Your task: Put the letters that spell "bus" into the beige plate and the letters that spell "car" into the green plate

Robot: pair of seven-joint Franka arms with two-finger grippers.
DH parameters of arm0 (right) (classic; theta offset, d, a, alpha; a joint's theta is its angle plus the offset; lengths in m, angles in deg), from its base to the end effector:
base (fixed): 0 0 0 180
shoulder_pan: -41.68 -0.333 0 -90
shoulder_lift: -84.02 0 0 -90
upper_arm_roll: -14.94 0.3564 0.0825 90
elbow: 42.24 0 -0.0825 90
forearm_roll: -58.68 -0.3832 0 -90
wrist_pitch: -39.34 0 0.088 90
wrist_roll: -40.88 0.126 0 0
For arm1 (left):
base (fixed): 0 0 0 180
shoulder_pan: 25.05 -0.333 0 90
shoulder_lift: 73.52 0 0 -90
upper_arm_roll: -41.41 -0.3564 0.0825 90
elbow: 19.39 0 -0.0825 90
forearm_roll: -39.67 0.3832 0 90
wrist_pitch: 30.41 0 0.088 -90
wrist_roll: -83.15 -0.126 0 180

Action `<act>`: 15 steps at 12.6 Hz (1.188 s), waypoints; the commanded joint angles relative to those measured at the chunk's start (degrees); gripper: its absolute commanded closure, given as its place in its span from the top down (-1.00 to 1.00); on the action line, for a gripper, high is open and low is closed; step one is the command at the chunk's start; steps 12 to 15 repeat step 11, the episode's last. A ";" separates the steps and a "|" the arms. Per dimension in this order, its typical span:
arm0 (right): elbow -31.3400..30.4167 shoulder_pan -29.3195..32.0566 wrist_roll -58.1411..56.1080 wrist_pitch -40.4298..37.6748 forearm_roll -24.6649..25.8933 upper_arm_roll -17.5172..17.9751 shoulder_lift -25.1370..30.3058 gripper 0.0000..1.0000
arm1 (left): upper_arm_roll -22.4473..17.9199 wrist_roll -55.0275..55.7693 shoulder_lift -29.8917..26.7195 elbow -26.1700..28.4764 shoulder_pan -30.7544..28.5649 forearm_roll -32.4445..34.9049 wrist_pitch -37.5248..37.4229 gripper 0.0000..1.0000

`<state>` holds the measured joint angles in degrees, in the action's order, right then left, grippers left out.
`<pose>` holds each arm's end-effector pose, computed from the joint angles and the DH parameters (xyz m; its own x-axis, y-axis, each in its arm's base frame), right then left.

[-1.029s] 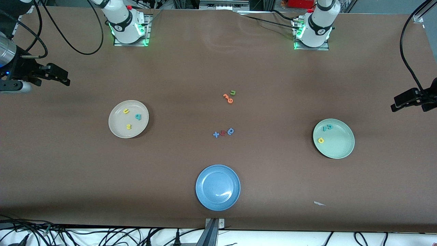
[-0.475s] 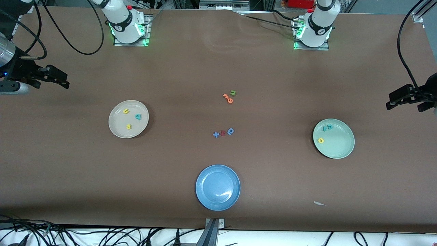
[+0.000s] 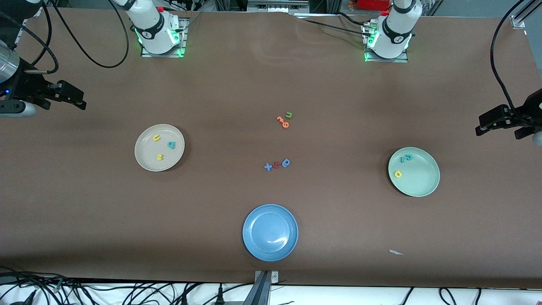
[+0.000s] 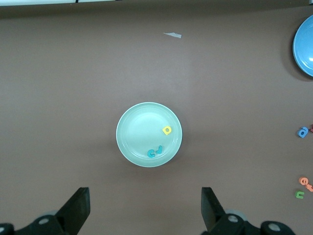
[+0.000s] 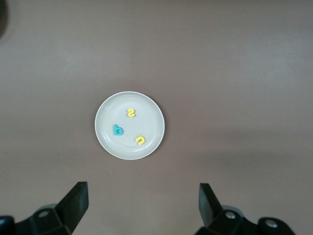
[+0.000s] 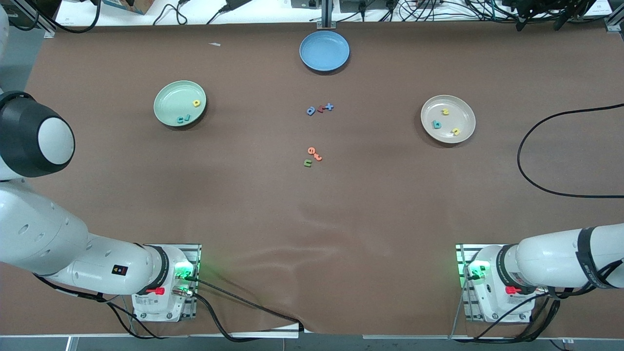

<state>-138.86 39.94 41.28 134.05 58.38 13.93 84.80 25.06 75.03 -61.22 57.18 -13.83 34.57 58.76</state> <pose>0.5527 0.0076 0.6059 0.9998 0.0053 -0.0198 0.0052 -1.0000 -0.0053 0.6244 0.0227 0.6327 0.9980 -0.0604 0.0176 -0.0609 -0.9978 0.0268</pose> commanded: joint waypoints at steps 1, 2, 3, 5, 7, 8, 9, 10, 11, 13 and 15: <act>-0.67 0.77 0.92 0.03 0.82 0.92 0.89 1.00 | -0.17 -1.21 -0.79 0.86 0.20 -1.76 0.47 1.00; -0.67 0.77 0.92 -0.05 0.82 0.92 0.89 1.00 | -0.17 -1.20 -0.79 0.86 0.20 -1.76 0.47 1.00; -0.58 0.69 0.74 -0.14 0.91 0.92 0.89 1.00 | -0.17 -1.29 -0.79 0.86 0.29 -1.67 0.47 1.00; -0.58 0.69 0.56 -0.14 0.91 0.92 0.89 1.00 | 0.00 -1.20 -0.79 0.86 0.29 -1.58 0.47 1.00; -0.58 0.69 0.48 -0.14 0.91 1.01 0.89 1.00 | 0.09 -0.68 -0.79 0.95 0.29 -1.67 0.21 1.00; -0.58 0.69 0.48 -0.23 0.91 1.01 0.89 1.00 | 0.52 -0.68 -0.71 1.04 0.29 -1.67 0.21 1.00; -0.58 0.69 0.48 -0.23 0.91 1.01 0.89 1.00 | 0.70 -0.76 -0.62 1.04 0.37 -1.76 0.21 1.00; -0.58 0.69 0.65 -0.32 0.91 1.01 0.89 1.00 | 0.88 -0.94 -0.53 1.04 0.37 -1.76 0.21 1.00; -0.58 0.69 0.65 -0.40 0.91 1.01 0.89 1.00 | 0.88 -1.20 -0.01 1.12 0.29 -1.76 0.21 1.00; -0.58 0.69 0.65 -0.40 0.91 1.01 0.89 1.00 | 0.88 -1.20 -0.01 1.12 0.29 -1.76 0.21 1.00; -0.58 0.69 0.65 -0.40 0.91 1.01 0.89 1.00 | 0.88 -1.20 -0.01 1.12 0.29 -1.76 0.21 1.00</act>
